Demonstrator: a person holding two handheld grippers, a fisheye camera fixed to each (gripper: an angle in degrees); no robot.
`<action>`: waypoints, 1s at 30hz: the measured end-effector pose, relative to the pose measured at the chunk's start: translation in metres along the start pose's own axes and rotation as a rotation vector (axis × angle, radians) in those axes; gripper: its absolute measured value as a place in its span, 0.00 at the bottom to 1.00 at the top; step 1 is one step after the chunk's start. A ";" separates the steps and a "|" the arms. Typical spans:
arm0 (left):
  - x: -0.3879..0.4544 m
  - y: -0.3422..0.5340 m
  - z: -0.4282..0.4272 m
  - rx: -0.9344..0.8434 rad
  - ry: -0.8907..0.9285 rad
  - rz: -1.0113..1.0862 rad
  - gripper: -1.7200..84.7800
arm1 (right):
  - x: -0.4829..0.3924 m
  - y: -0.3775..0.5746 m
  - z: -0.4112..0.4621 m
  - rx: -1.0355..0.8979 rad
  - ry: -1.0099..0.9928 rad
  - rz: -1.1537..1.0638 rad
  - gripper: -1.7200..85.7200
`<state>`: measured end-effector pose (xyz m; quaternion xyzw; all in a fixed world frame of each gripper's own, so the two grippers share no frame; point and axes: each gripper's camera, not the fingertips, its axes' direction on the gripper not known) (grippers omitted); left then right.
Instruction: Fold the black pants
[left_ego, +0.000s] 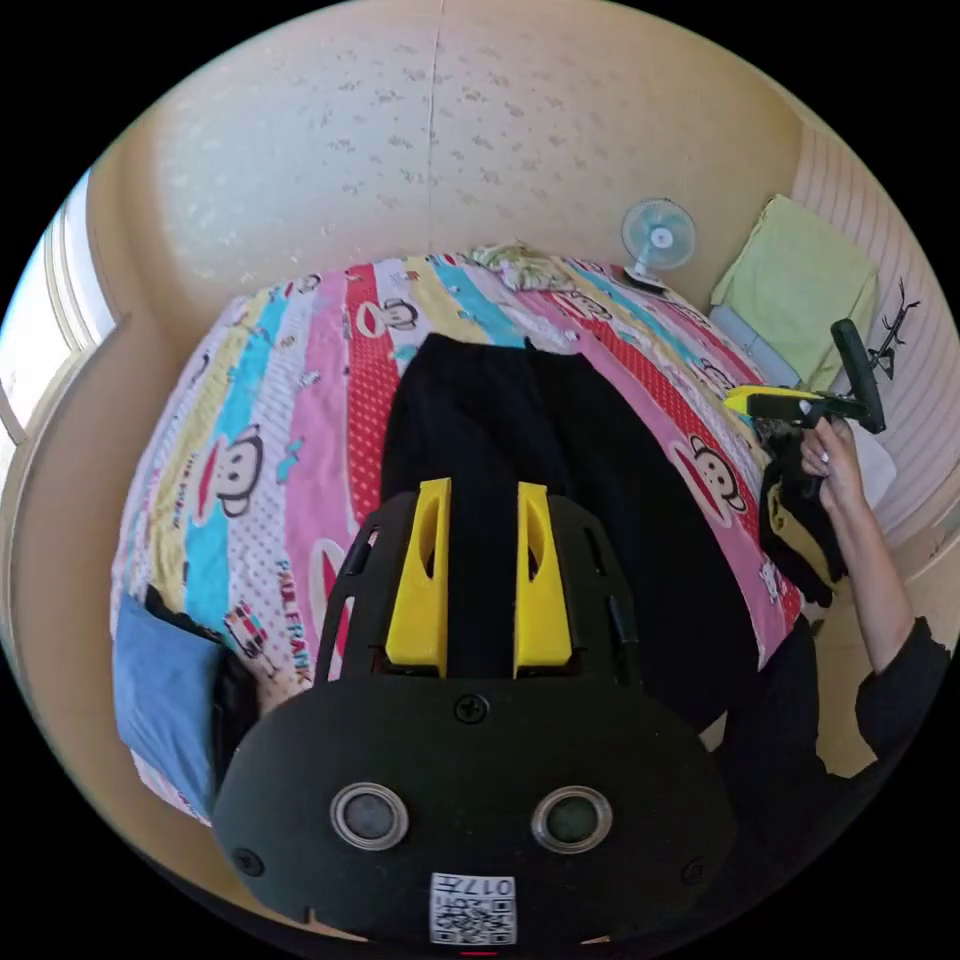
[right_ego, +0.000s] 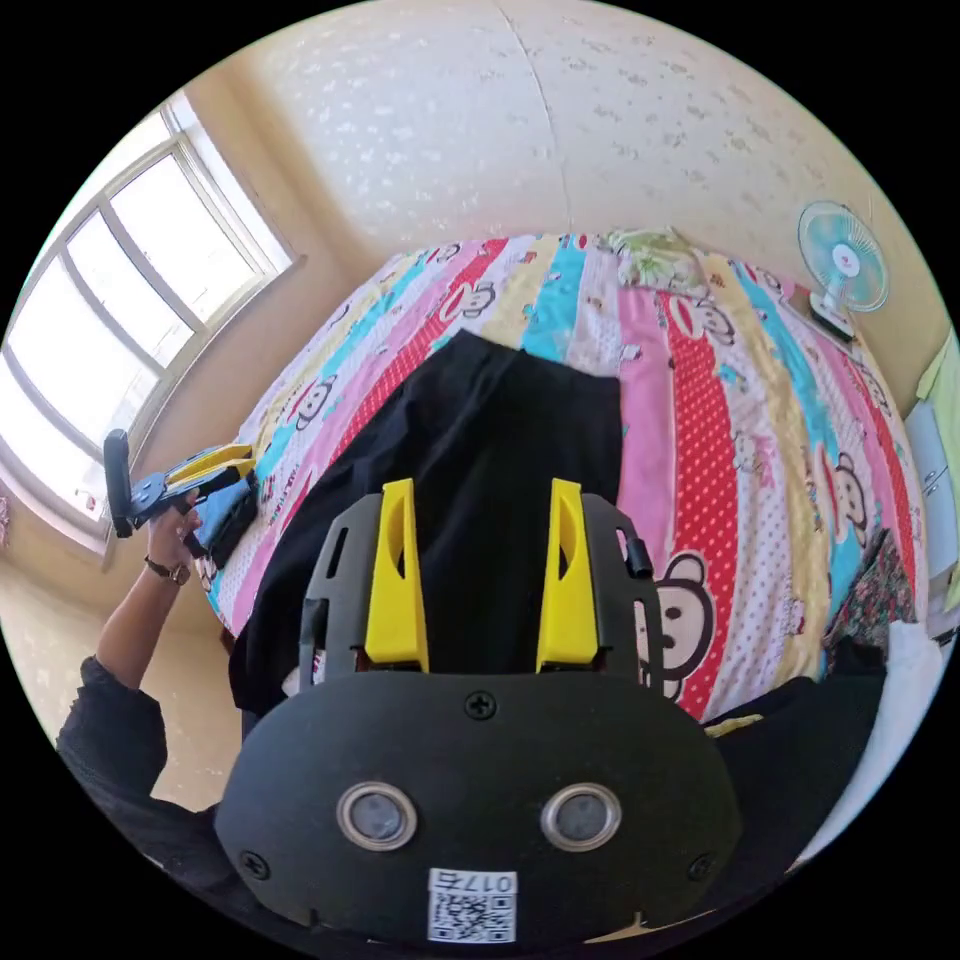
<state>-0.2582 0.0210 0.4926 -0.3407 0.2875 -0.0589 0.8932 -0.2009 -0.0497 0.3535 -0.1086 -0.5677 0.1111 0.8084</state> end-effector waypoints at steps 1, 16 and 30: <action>0.001 0.023 0.020 -0.027 0.019 -0.020 0.14 | 0.001 0.010 0.013 -0.009 -0.008 0.007 0.24; -0.041 0.169 0.042 -0.097 0.084 -0.252 0.16 | 0.032 0.072 0.142 0.011 0.219 0.040 0.29; -0.112 0.218 0.023 0.060 0.041 -0.258 0.08 | 0.082 0.050 0.145 0.010 0.202 0.041 0.28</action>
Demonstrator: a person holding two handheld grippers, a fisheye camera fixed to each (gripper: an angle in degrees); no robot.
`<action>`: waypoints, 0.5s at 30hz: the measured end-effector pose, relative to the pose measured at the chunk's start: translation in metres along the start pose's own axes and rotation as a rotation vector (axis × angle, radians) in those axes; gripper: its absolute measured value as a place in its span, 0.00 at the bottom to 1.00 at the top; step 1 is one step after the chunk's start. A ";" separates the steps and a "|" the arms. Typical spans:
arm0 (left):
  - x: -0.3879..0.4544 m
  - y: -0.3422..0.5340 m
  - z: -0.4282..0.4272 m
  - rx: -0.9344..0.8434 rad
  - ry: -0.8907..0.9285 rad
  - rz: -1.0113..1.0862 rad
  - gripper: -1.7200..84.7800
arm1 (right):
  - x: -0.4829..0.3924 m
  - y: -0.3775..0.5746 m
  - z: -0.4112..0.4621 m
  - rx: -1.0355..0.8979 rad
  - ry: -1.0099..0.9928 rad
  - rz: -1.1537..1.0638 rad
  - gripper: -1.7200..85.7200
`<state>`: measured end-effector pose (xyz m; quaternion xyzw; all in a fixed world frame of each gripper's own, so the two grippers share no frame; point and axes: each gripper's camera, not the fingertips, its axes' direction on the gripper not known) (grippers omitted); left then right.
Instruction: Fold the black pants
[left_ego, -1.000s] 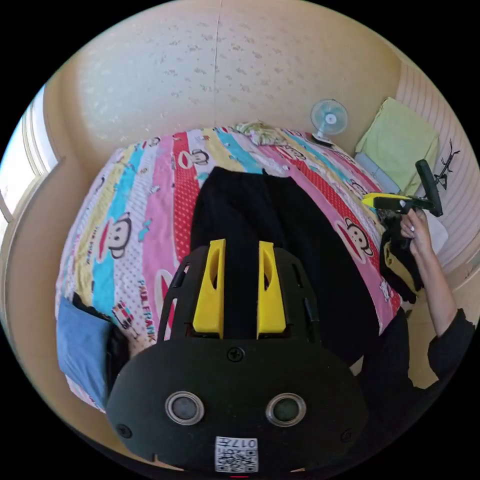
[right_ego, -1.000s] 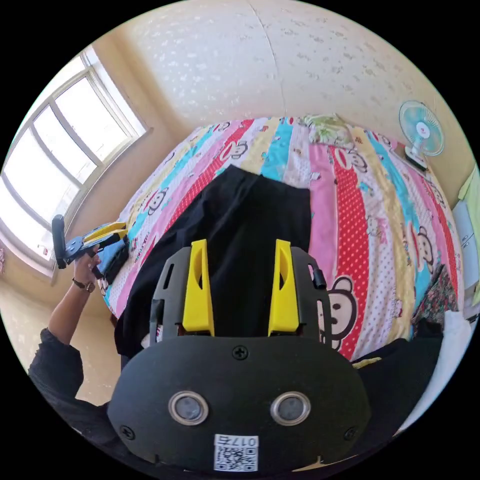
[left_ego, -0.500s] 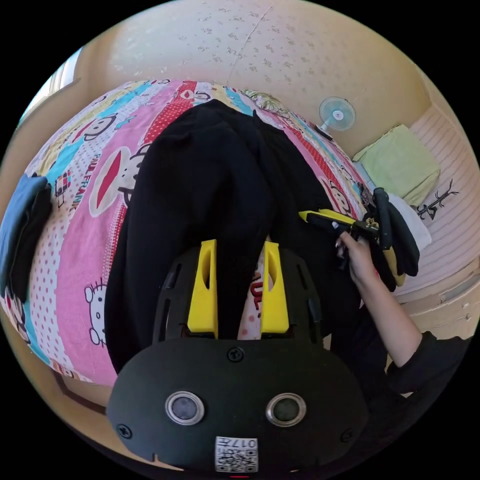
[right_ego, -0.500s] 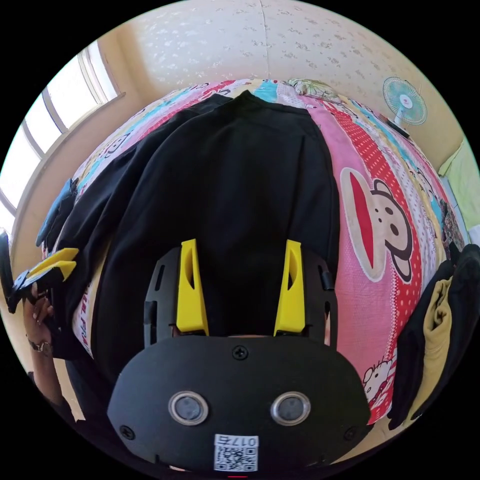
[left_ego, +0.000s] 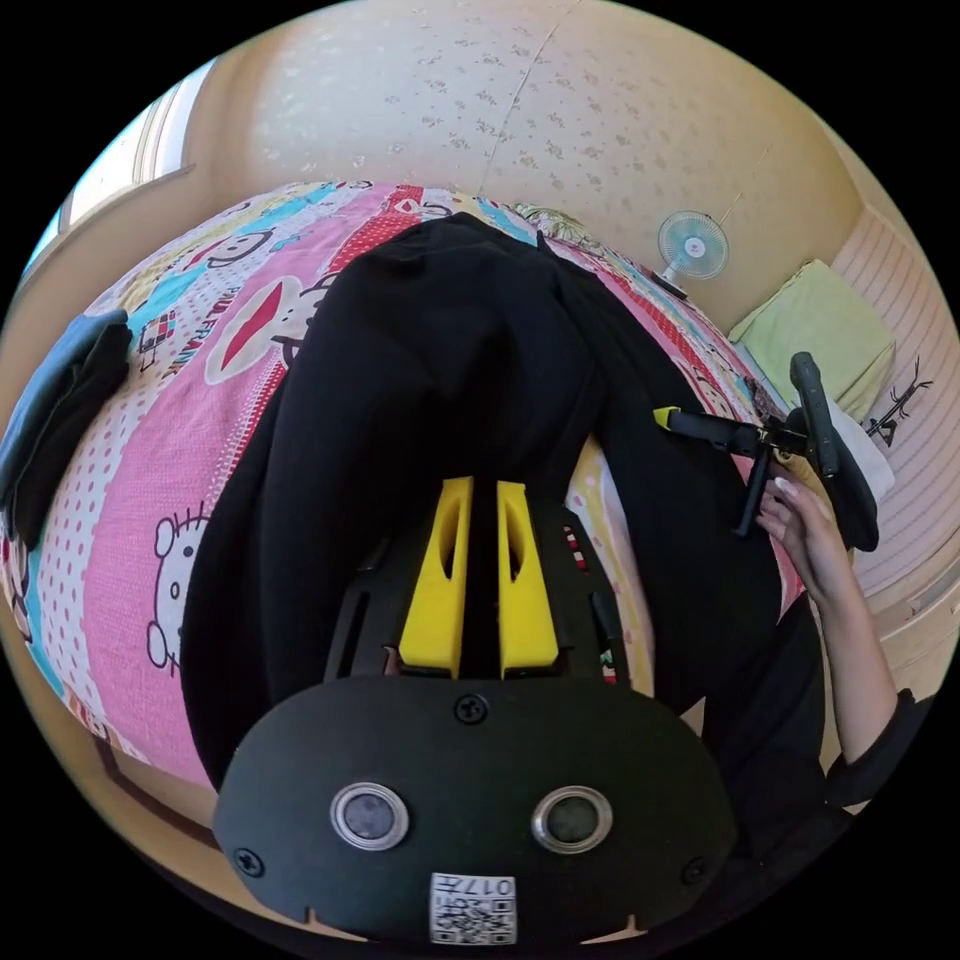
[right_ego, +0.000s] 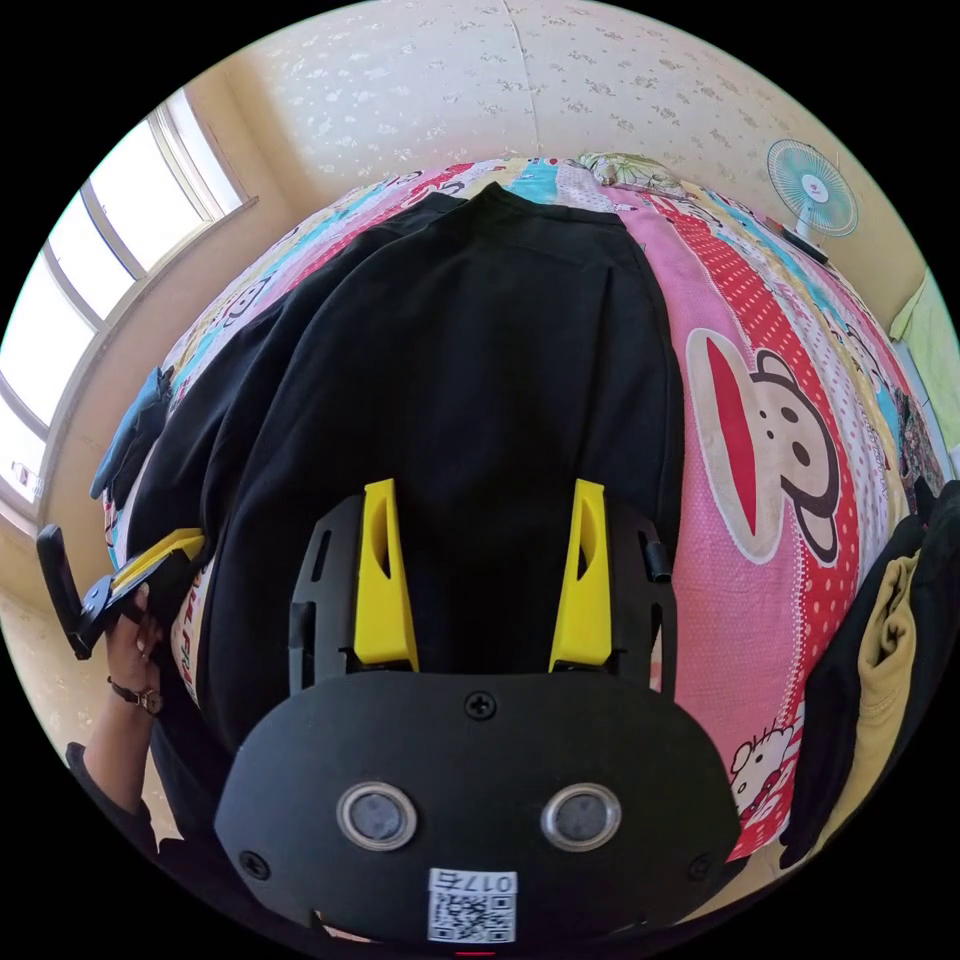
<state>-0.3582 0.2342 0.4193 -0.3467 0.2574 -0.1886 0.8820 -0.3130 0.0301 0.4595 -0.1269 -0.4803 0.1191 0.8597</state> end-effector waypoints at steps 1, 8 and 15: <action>-0.008 0.000 -0.003 0.000 0.013 -0.008 0.08 | 0.002 -0.001 0.000 0.000 0.000 0.000 0.28; -0.044 0.004 -0.020 -0.002 0.055 -0.030 0.07 | 0.022 -0.007 0.003 -0.001 0.001 0.001 0.28; -0.060 0.008 -0.038 -0.001 0.027 -0.018 0.07 | 0.039 -0.012 0.004 -0.002 0.002 0.001 0.28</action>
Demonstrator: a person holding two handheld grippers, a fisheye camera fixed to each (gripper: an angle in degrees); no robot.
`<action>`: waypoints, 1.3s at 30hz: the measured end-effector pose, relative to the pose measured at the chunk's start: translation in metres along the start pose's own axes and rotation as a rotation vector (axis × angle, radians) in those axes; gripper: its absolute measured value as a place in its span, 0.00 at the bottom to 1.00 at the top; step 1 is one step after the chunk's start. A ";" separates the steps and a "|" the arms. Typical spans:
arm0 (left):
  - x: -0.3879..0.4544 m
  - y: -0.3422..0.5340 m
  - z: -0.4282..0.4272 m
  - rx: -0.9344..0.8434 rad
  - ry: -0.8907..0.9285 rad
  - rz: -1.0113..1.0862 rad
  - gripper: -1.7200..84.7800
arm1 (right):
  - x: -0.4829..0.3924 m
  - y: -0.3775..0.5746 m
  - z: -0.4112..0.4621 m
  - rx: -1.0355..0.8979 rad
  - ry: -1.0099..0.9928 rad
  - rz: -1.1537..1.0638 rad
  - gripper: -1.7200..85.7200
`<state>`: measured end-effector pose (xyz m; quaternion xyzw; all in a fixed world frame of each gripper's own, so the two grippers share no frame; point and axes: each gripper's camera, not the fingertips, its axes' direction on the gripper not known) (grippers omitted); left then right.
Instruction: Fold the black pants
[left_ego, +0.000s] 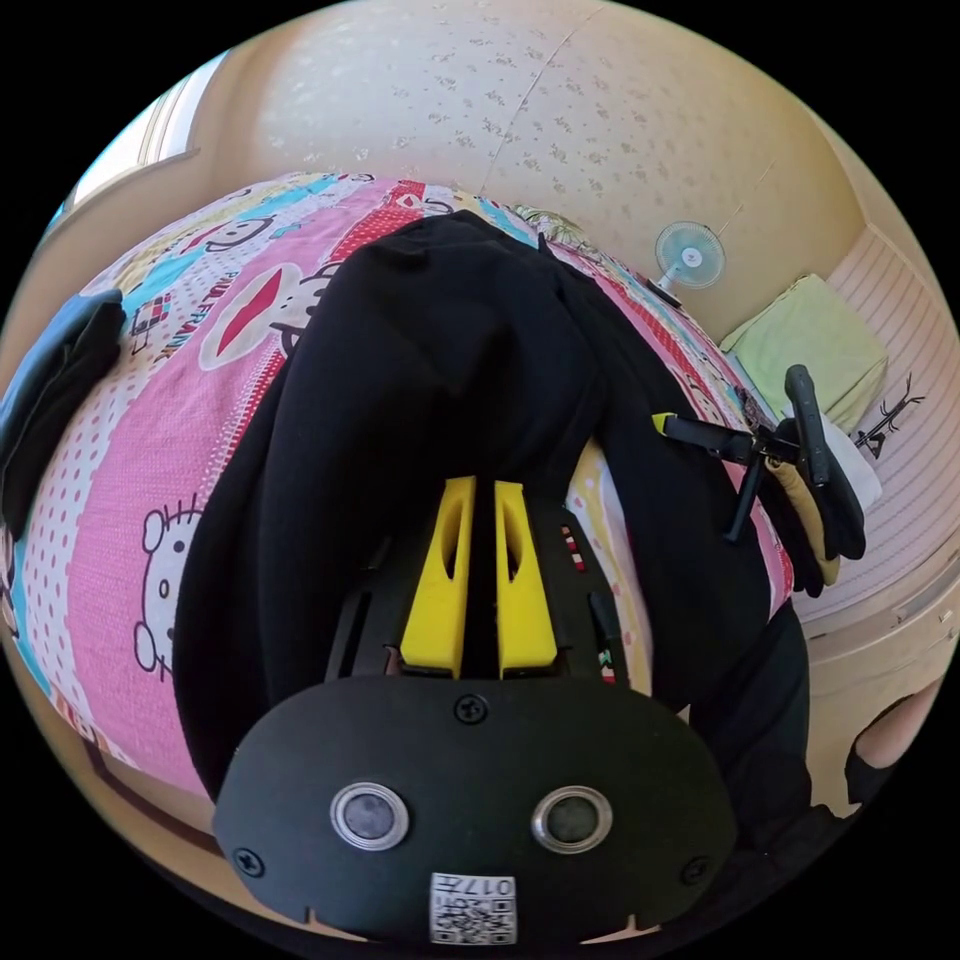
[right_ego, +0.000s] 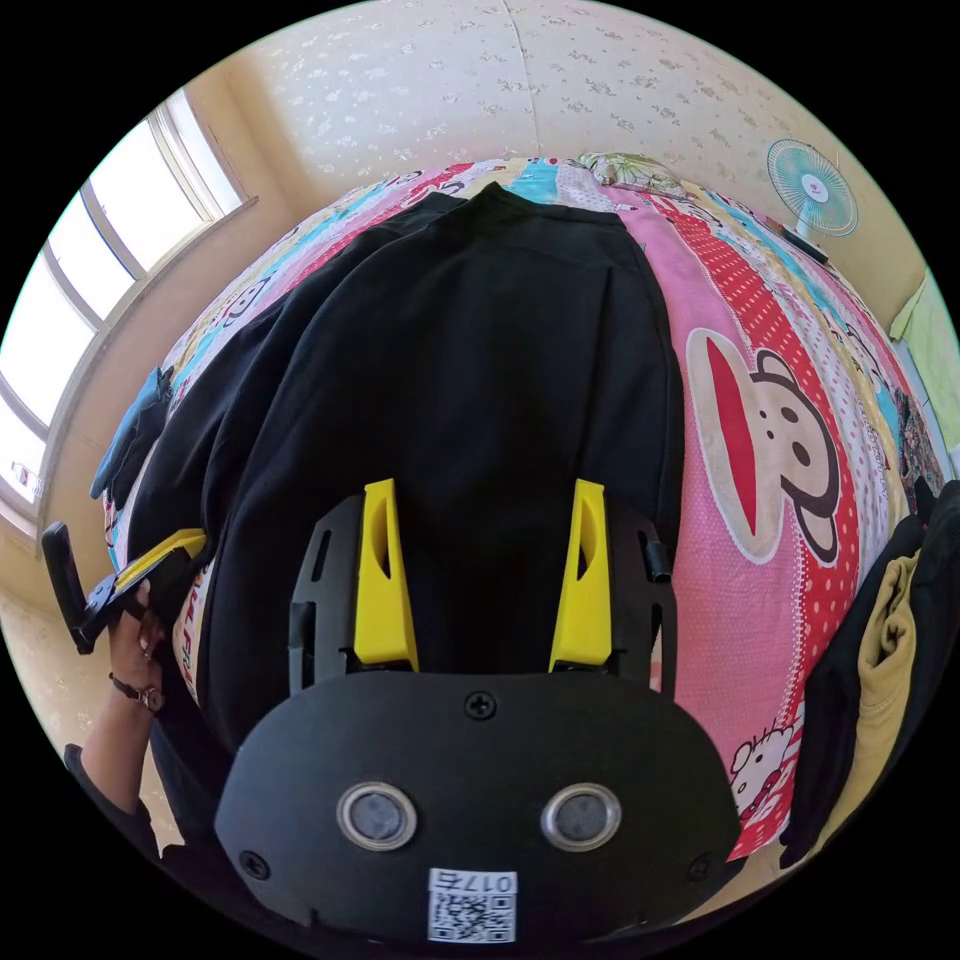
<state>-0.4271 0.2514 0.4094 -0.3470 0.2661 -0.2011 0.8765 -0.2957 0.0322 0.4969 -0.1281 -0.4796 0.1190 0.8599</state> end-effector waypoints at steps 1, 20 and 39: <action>-0.003 0.001 -0.003 0.000 -0.001 0.001 0.07 | 0.001 0.000 0.000 0.000 0.000 0.000 0.28; -0.037 0.013 -0.047 -0.001 -0.015 0.003 0.07 | 0.033 -0.004 0.001 -0.002 0.001 0.002 0.26; -0.047 0.019 -0.077 0.001 -0.008 -0.001 0.07 | 0.048 -0.003 0.007 -0.002 0.000 0.003 0.28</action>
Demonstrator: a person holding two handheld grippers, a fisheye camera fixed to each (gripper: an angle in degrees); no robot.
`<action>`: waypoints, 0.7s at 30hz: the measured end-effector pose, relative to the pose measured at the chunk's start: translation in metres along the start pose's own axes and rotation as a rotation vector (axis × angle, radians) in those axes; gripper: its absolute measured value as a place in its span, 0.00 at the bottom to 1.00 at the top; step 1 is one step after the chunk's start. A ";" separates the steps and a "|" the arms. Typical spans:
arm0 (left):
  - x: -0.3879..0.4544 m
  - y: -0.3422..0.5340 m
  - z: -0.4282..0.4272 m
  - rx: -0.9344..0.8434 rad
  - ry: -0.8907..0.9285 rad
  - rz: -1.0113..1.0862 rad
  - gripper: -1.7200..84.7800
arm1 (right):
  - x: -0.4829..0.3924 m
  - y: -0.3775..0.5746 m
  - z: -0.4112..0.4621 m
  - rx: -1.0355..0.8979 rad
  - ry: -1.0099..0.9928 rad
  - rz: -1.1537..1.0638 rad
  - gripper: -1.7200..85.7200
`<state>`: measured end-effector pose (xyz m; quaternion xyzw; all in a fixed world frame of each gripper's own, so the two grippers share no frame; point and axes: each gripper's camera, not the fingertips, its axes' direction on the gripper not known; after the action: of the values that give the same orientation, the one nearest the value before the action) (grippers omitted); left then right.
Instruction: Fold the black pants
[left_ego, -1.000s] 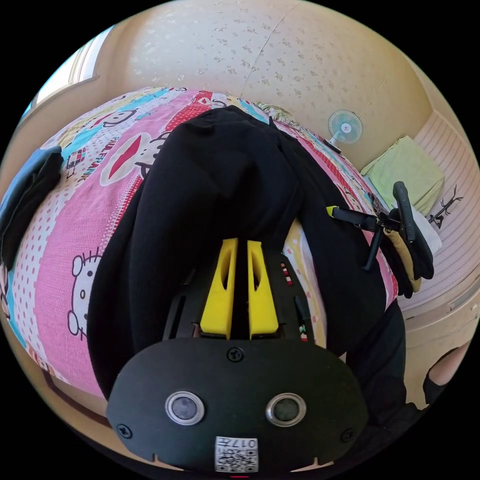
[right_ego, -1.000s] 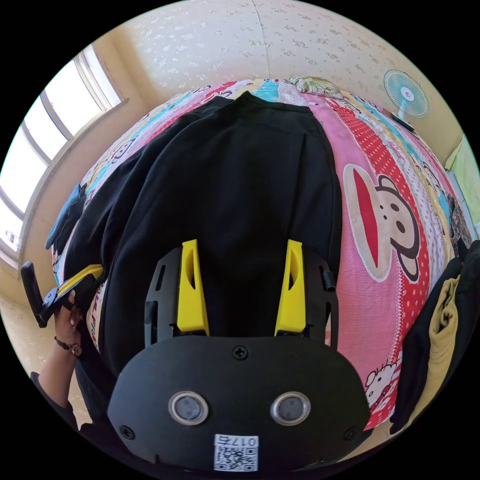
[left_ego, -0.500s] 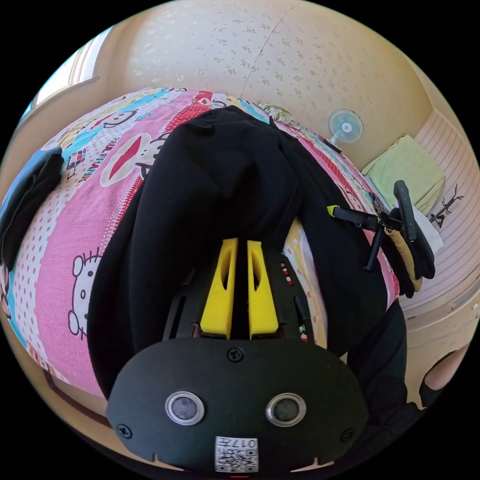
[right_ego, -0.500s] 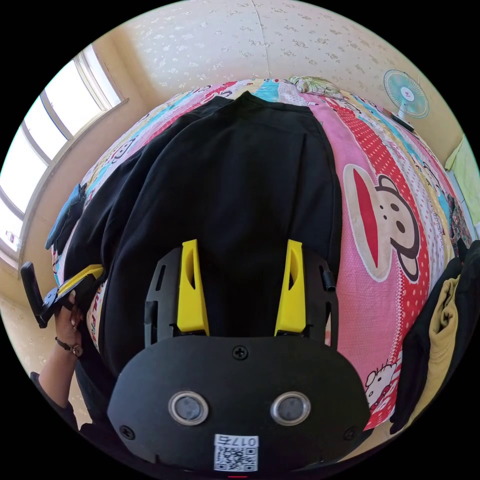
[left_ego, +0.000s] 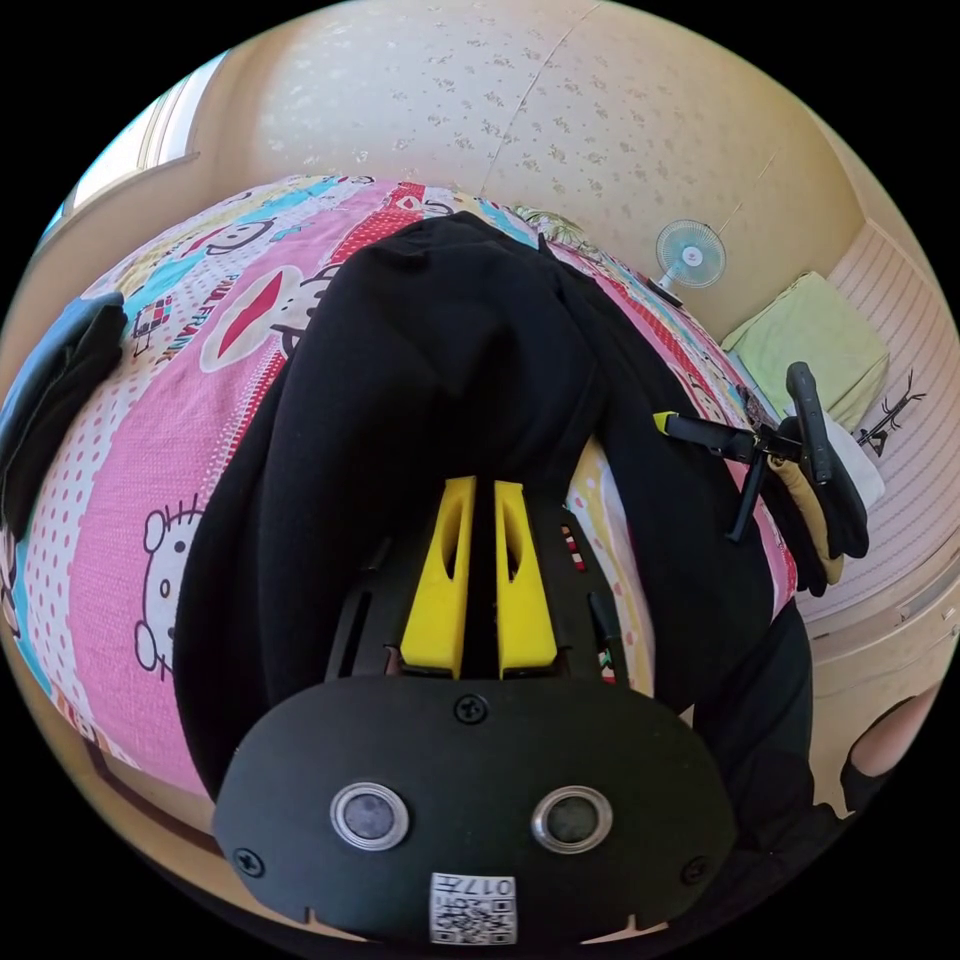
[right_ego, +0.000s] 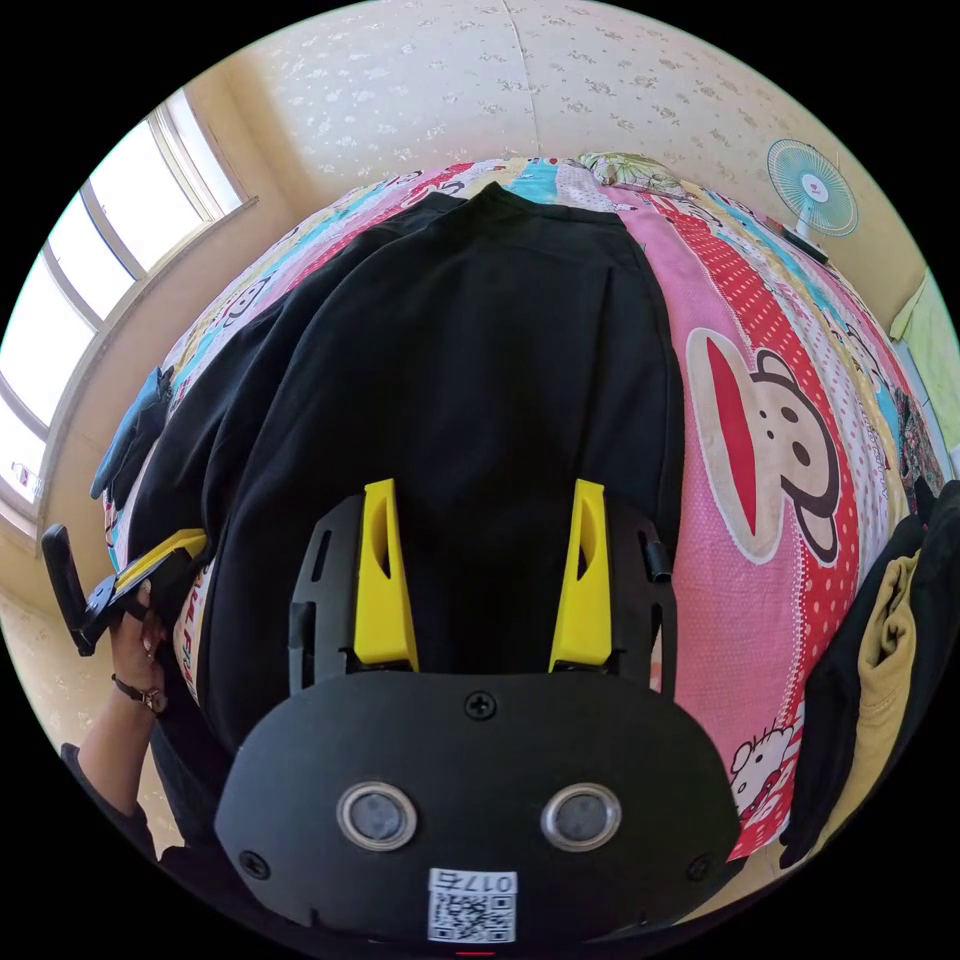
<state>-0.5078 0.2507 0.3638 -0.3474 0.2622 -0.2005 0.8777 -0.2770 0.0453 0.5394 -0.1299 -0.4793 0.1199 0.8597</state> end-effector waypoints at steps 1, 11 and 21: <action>0.000 0.000 -0.002 0.001 0.001 0.000 0.07 | 0.000 0.000 0.000 0.000 0.000 0.000 0.28; -0.002 -0.002 -0.013 0.002 0.025 -0.012 0.07 | 0.003 0.001 0.007 0.000 -0.001 0.001 0.28; 0.003 -0.005 -0.021 0.006 0.026 -0.012 0.07 | 0.006 0.002 0.015 0.001 -0.002 0.002 0.28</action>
<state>-0.5189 0.2344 0.3532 -0.3436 0.2708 -0.2108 0.8742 -0.2869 0.0513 0.5510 -0.1300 -0.4800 0.1213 0.8591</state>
